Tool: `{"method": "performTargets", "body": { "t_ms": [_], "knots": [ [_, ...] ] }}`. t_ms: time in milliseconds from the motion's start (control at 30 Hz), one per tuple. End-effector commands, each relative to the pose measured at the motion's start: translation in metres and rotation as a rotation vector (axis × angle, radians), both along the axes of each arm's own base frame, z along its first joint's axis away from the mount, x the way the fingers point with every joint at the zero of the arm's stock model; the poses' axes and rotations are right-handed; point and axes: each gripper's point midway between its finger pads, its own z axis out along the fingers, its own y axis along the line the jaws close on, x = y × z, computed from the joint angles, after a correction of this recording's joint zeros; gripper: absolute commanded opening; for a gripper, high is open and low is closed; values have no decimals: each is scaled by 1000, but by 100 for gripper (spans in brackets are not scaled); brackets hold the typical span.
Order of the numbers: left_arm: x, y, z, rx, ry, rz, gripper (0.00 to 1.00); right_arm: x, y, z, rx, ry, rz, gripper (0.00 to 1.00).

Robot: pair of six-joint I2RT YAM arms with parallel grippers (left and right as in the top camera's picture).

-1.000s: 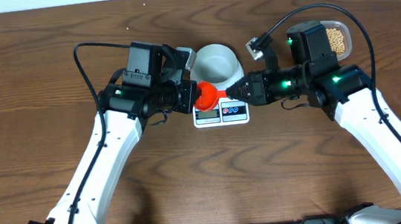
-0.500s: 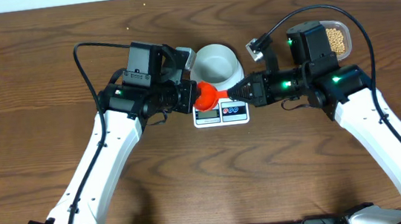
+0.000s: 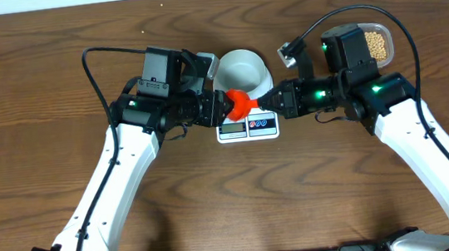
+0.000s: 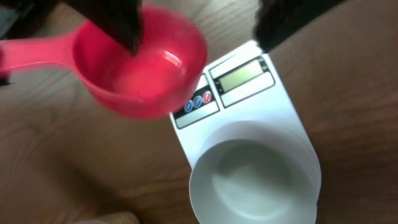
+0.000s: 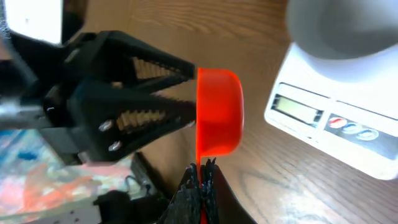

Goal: Scoop item into bowl and weigh 50g on scale
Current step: 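Open the left gripper and pull the scoop right toward the bean tub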

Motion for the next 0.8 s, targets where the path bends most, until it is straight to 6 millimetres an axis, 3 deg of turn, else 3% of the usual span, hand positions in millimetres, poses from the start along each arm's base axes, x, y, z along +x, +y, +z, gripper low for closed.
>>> {"method": "performTargets", "body": {
  "t_ms": [0,133,233,367,533,767],
  "knots": [
    [-2,1,-7,11,9,-3,79,13,-14,-8,-81,-17,-78,1],
    [-2,1,-7,11,9,-3,82,25,-39,-18,-153,-13,-156,1],
    [-2,1,-7,10,11,-1,91,32,-55,-18,-169,-34,-186,1],
    [-2,1,-7,9,12,0,93,43,-89,-1,-186,-113,-262,1],
    [-2,1,-7,10,12,0,94,49,-152,20,-278,-178,-471,1],
    [10,-3,0,-9,-44,5,94,43,-205,30,-398,-207,-642,1]
  ]
}}
